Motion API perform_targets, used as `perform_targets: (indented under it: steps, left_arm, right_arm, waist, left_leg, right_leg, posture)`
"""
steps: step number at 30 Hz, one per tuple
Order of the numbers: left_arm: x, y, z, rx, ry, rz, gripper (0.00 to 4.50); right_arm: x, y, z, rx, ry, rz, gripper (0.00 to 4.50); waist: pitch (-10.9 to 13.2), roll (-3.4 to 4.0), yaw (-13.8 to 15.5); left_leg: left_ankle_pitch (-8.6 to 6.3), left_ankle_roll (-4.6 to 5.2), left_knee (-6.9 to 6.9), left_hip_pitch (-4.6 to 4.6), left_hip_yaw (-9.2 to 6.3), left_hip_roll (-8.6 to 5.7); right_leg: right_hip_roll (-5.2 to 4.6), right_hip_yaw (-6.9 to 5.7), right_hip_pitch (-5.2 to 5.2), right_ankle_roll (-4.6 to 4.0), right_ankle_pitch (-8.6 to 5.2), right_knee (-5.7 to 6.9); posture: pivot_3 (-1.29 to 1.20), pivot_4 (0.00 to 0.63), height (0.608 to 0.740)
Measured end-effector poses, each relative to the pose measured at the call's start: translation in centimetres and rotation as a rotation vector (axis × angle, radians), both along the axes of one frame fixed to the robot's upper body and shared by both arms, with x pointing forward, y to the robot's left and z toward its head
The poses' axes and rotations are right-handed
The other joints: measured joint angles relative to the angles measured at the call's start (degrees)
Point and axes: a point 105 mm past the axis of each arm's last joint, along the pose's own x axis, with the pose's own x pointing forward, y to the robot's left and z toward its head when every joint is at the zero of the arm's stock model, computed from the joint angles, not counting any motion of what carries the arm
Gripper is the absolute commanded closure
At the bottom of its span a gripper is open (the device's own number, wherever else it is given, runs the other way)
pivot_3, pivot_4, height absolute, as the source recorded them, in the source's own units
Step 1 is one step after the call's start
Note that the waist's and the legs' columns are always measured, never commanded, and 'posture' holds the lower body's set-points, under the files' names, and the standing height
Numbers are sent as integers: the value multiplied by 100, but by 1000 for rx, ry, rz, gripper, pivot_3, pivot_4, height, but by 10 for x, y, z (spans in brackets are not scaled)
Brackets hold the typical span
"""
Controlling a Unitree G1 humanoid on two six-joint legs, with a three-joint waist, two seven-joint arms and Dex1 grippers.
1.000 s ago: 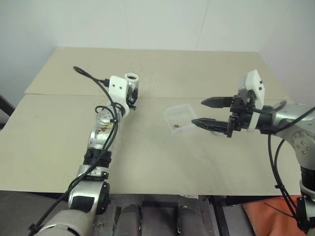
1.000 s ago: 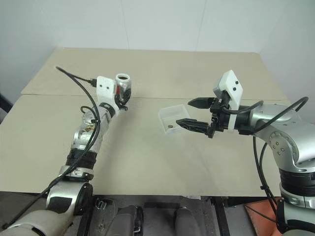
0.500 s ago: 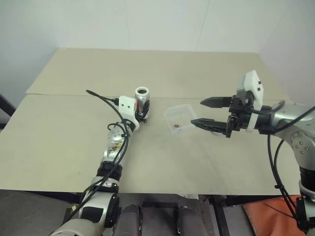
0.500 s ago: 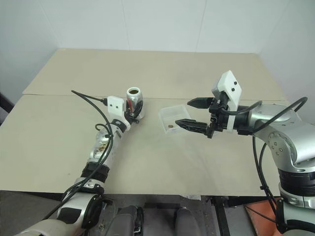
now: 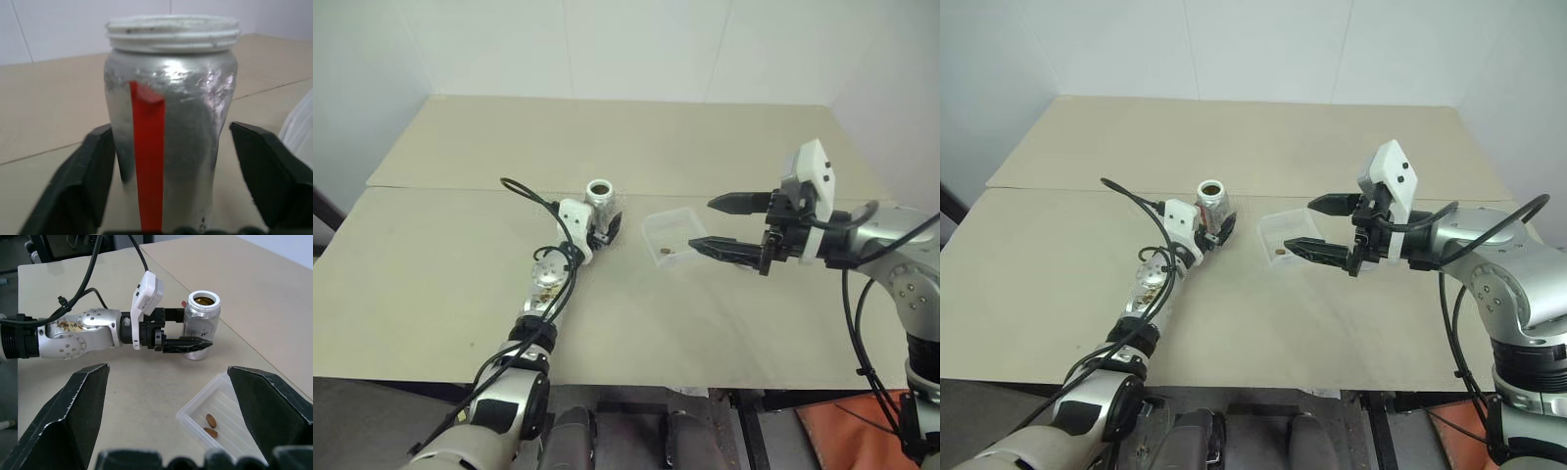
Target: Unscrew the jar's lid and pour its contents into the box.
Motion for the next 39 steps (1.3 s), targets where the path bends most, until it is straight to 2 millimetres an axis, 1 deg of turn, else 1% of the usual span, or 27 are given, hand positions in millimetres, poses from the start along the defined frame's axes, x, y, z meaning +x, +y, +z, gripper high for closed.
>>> perform_targets:
  steps: [2, 5, 9, 11, 14, 16, 18, 21, 23, 26, 27, 32, 39]
  left_arm:
    - [-4, 5, -4, 9, 17, 0, 24]
    - [-15, 19, -8, 38, 45, -15, 24]
    - [-41, 45, -9, 118, 80, -22, 24]
    - [-54, 54, -4, 123, 93, -29, 24]
    - [-79, 66, 11, 153, 125, -119, 24]
    - [-103, 71, 25, 183, 165, -266, 24]
    - [-121, 77, 49, 197, 155, -386, 24]
    - [-139, 85, 83, 249, 112, -513, 24]
    - [-148, 91, 100, 292, 86, -569, 24]
    - [-154, 93, 120, 313, 35, -607, 24]
    - [-154, 94, 122, 313, 27, -604, 24]
    - [-149, 102, 119, 291, 46, -578, 24]
    - [-150, 101, 118, 286, 50, -585, 24]
  right_arm:
    - [0, 0, 0, 1, 0, 1, 0]
    - [-1, 2, 0, 7, 2, 11, 0]
    - [-3, 3, 0, 9, 6, 20, 0]
    - [-3, 2, -3, 9, 13, 19, 0]
    - [-4, 0, -8, 6, 32, 13, 0]
    - [-4, -4, -13, -7, 45, 3, 0]
    - [-3, -9, -17, -32, 43, -13, 0]
    - [0, -16, -17, -58, 24, -28, 0]
    - [3, -22, -17, -79, 12, -46, 0]
    - [2, -23, -20, -79, 26, -39, 0]
    - [2, -23, -20, -78, 27, -38, 0]
    - [-3, -26, -14, -92, 27, -48, 0]
    - [-3, -26, -13, -73, 36, -62, 0]
  waist:
    - [0, 0, -14]
    - [0, 1, -31]
    - [-1, 2, -55]
    - [-1, 3, -46]
    - [-3, 5, -30]
    - [-2, 5, -53]
    - [-2, 6, -54]
    - [-2, 7, -57]
    - [-3, 8, -69]
    - [-3, 7, -72]
    - [-3, 7, -76]
    - [-2, 7, -88]
    - [-3, 7, -101]
  left_leg:
    - [0, 0, 0, 0, -1, 2]
    - [0, 0, -1, 0, -5, 5]
    - [0, 0, -2, 2, -22, 7]
    - [0, 0, -1, 5, -24, 9]
    - [0, 0, -3, 13, -22, 11]
    - [0, 0, -5, 15, -18, 17]
    - [0, -1, -5, 20, -16, 18]
    - [0, -1, -6, 39, -3, 17]
    - [0, -1, -10, 48, 16, 17]
    - [0, -1, -12, 48, 19, 18]
    - [0, -1, -13, 48, 20, 18]
    - [0, -1, -13, 48, 23, 21]
    - [0, -1, -13, 47, 25, 21]
  right_leg:
    - [1, 1, -1, 0, 0, 3]
    - [2, 3, -3, 0, 0, 4]
    - [0, 6, -4, 0, 0, 5]
    - [1, 5, 0, 0, 0, 5]
    - [1, 5, 5, -1, 0, 4]
    - [3, 8, 2, -2, 0, 4]
    - [3, 7, 4, -3, 0, 5]
    - [5, 8, 21, -3, 0, 2]
    - [5, 9, 26, -4, -1, -2]
    - [6, 10, 27, -4, -1, -3]
    - [6, 12, 26, -4, -1, -4]
    - [8, 12, 25, -4, -1, -4]
    - [7, 14, 24, -4, -1, -4]
  posture:
    - [0, 150, 740]
    - [0, 150, 740]
    - [0, 150, 740]
    - [0, 150, 740]
    - [0, 150, 740]
    - [0, 150, 740]
    - [0, 150, 740]
    - [0, 150, 740]
    - [0, 150, 740]
    - [0, 150, 740]
    - [0, 150, 740]
    - [0, 150, 740]
    - [0, 150, 740]
